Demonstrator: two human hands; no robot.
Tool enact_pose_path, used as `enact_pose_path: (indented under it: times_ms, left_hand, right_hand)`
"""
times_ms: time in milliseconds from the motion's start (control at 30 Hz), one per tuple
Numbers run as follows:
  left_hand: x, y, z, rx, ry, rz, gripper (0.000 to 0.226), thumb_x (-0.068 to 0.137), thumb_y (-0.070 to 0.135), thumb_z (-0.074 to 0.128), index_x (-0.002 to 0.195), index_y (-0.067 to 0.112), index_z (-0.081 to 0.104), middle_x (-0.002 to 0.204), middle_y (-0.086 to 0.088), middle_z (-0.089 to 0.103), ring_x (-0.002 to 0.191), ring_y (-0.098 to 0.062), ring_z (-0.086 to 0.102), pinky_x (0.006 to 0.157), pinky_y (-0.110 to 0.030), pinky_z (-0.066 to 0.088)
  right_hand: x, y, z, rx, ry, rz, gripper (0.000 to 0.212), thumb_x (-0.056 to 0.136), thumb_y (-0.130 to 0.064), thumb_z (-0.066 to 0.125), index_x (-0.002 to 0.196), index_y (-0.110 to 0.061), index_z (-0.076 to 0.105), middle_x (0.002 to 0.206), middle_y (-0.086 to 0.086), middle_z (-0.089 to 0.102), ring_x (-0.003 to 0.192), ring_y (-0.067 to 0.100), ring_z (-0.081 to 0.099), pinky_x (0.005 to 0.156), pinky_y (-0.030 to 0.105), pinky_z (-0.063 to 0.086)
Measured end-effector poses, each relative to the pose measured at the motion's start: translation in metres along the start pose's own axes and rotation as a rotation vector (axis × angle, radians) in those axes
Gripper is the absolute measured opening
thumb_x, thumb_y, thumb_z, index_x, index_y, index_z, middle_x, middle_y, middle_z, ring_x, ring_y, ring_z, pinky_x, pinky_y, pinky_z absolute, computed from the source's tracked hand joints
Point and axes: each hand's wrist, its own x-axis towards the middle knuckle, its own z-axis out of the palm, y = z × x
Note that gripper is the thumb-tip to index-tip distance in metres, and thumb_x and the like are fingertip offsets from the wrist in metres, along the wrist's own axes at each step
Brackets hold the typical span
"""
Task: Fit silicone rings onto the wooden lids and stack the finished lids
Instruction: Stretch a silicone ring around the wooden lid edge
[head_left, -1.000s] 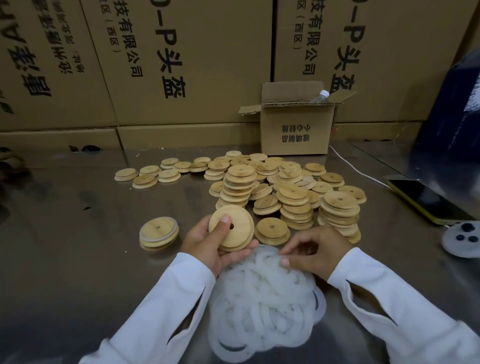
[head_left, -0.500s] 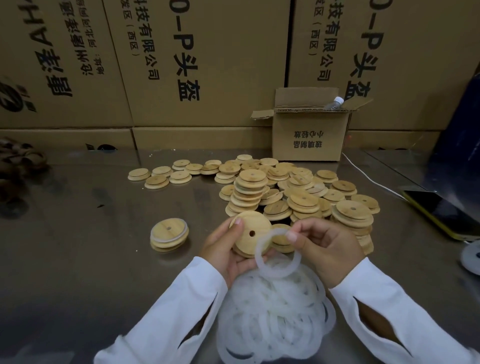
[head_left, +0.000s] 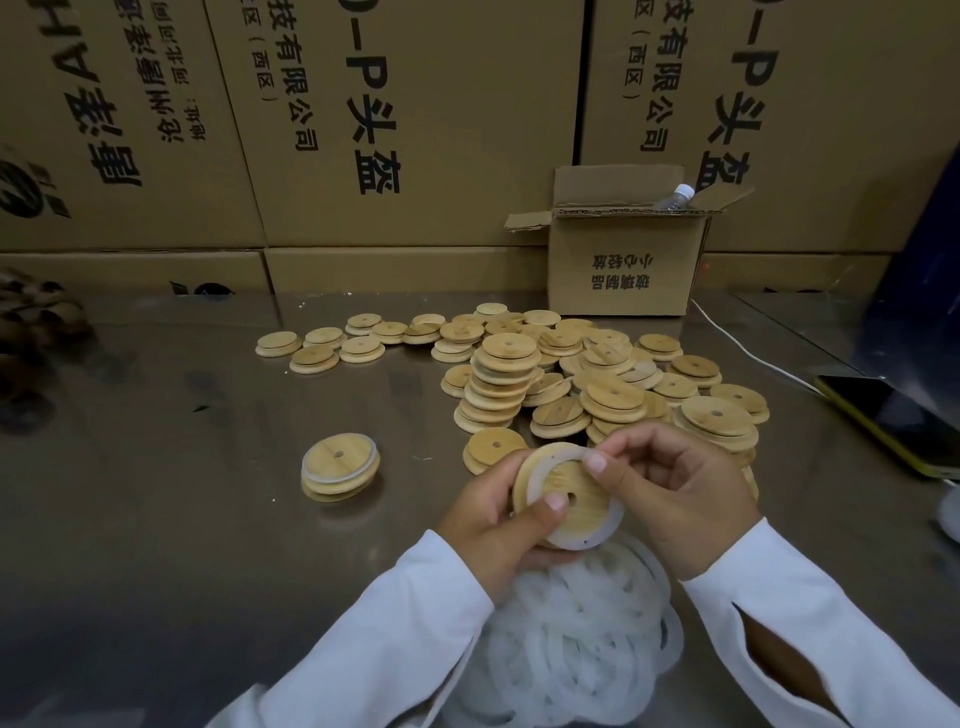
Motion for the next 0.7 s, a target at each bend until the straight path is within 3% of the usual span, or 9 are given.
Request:
enact_pose_path:
  times_ms: [67,133,233,500,633,700]
  left_hand:
    - [0.0002,-0.0001,0.0008,-0.028,-0.028,-0.025,0.044,0.075,0.019,0.053,0.118,0.012,0.052,0.109,-0.010,0.062,0.106,-0.029,0.061,0.085,-0.042,0.054]
    - [0.0003,0.0000,0.0010,-0.065,-0.055,-0.048,0.044,0.075,0.018,0.051,0.119,0.013,0.051,0.111,-0.010,0.060,0.108,-0.028,0.060,0.088,-0.044,0.052]
    - [0.0009,0.0008,0.0001,-0.117,-0.085,-0.059,0.042,0.074,0.016,0.050,0.116,0.014,0.051,0.109,-0.008,0.060,0.104,-0.025,0.060,0.086,-0.039,0.054]
    - [0.0004,0.0004,0.0003,-0.085,-0.122,-0.071,0.044,0.073,0.017,0.049,0.116,0.016,0.048,0.108,-0.008,0.059,0.102,-0.027,0.060,0.083,-0.033,0.055]
    - [-0.0010,-0.0016,0.0009,0.038,-0.046,-0.014,0.042,0.073,0.019,0.056,0.115,0.015,0.054,0.108,-0.012,0.062,0.108,-0.036,0.059,0.095,-0.048,0.048]
    - [-0.0012,-0.0017,0.0011,0.053,-0.022,-0.017,0.039,0.074,0.021,0.059,0.113,0.015,0.057,0.105,-0.011,0.064,0.104,-0.031,0.061,0.094,-0.047,0.048]
  right_hand:
    - [-0.0006,-0.0004,0.0012,0.006,-0.008,0.019,0.002,0.060,-0.023,0.071,0.061,-0.024,0.070,0.059,-0.001,0.060,0.057,0.013,0.052,0.054,0.017,0.046]
    - [0.0004,0.0023,0.0013,0.006,0.003,0.042,0.010,0.066,-0.014,0.071,0.060,-0.021,0.069,0.061,0.003,0.060,0.059,0.015,0.052,0.054,0.017,0.046]
    - [0.0014,0.0056,0.0010,-0.010,0.032,0.069,0.014,0.072,-0.006,0.069,0.065,-0.017,0.068,0.063,0.003,0.061,0.061,0.016,0.053,0.055,0.016,0.047]
    - [-0.0005,0.0064,0.0018,-0.078,0.085,0.023,0.016,0.072,-0.007,0.071,0.063,-0.019,0.067,0.062,0.001,0.061,0.058,0.012,0.052,0.054,0.017,0.046]
    - [-0.0005,0.0045,0.0017,-0.137,0.076,-0.013,0.015,0.073,-0.008,0.071,0.064,-0.020,0.066,0.062,-0.009,0.065,0.059,0.001,0.056,0.058,0.012,0.045]
    - [0.0004,0.0058,0.0014,-0.144,0.063,0.002,0.017,0.073,-0.009,0.071,0.063,-0.021,0.066,0.062,-0.008,0.065,0.061,0.003,0.056,0.060,0.013,0.046]
